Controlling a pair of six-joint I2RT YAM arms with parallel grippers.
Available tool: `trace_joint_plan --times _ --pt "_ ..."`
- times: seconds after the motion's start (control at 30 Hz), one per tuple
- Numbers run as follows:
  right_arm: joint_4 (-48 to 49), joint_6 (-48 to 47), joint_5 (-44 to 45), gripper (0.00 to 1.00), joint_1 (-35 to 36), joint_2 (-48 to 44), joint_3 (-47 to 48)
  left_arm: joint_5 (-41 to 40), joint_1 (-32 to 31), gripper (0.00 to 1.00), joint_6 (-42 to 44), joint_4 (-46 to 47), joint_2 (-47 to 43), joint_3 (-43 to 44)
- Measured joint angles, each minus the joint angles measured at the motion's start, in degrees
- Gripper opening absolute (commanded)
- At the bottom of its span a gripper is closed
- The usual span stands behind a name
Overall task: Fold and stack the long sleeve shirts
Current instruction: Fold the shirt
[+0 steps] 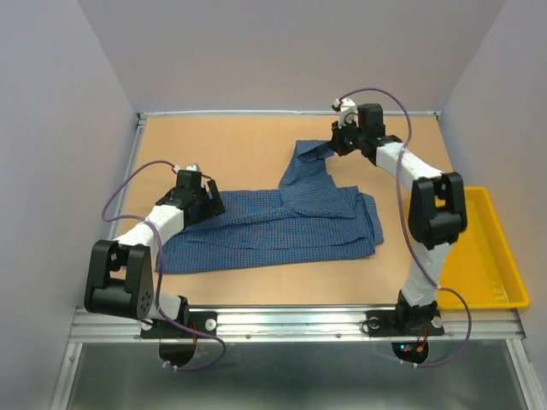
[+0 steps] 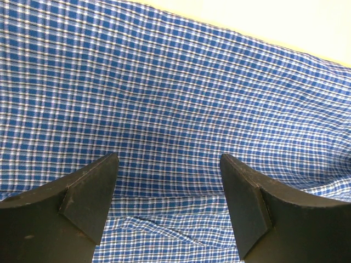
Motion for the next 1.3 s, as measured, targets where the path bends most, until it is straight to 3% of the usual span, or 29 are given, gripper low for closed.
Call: trace_joint_plan --times 0.13,0.33,0.47,0.7,0.9,1.1,1.3 --pt "-1.4 1.7 -0.5 0.00 3.5 -18.0 -8.1 -0.8 0.0 0.86 -0.5 -0.2 0.0 0.0" --pt "-0.7 6.7 -1.4 0.01 19.6 -41.3 -14.5 -1.1 0.0 0.87 -2.2 -2.6 -1.3 0.5" --pt "-0.5 12.7 -1.7 0.01 30.9 -46.2 -17.6 -1.4 0.0 0.86 -3.7 -5.5 -6.4 2.3" --pt "-3.4 21.2 0.8 0.01 47.2 -44.3 -25.3 -2.6 0.0 0.86 -6.0 -8.9 -16.3 3.4" --pt "-5.4 25.7 -0.7 0.01 48.2 -48.3 -29.7 -2.0 0.0 0.86 -6.2 -10.1 -18.4 2.9" --pt "-7.1 29.7 3.1 0.01 48.0 -66.8 -35.9 -0.5 0.0 0.86 -5.5 -9.7 -15.7 2.9" --pt "-8.7 34.3 5.2 0.00 47.9 -75.1 -42.0 1.8 0.0 0.86 -5.7 -7.5 -8.0 3.1"
